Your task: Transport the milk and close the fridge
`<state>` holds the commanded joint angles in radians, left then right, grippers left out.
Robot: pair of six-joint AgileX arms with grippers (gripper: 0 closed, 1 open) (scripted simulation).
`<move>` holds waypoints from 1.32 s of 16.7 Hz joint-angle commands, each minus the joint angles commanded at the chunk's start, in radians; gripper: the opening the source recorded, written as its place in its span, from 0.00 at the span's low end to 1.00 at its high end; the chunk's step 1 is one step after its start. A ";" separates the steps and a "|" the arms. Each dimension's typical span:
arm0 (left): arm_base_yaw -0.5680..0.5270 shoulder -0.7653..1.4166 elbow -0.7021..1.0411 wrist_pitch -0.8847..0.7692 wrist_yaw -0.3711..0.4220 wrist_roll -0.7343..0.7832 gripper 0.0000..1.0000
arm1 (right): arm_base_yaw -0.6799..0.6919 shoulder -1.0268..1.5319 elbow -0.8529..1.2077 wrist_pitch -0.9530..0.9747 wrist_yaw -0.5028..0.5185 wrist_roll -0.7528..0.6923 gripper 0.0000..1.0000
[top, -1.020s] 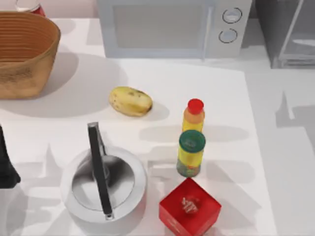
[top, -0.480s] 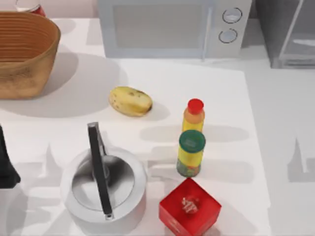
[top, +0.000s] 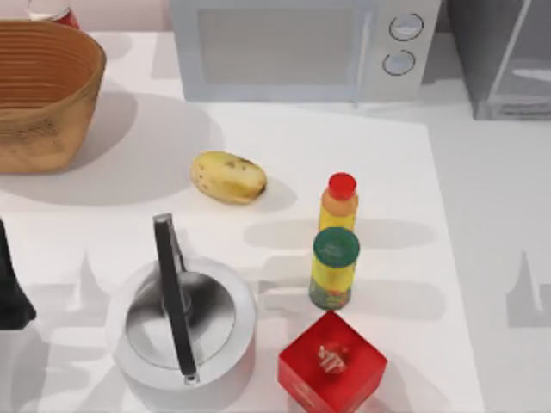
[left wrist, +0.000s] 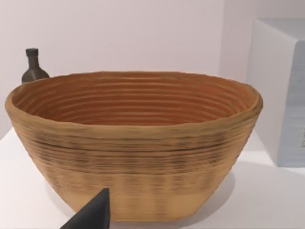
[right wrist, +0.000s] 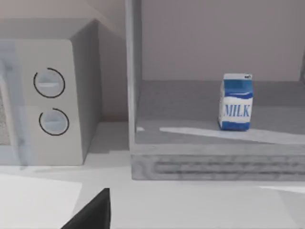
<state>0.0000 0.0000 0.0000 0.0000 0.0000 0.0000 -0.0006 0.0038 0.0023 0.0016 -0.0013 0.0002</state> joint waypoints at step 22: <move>0.000 0.000 0.000 0.000 0.000 0.000 1.00 | 0.005 -0.770 0.632 -1.405 -0.002 -0.007 1.00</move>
<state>0.0000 0.0000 0.0000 0.0000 0.0000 0.0000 0.0043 -0.7660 0.6340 -1.4032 -0.0036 -0.0066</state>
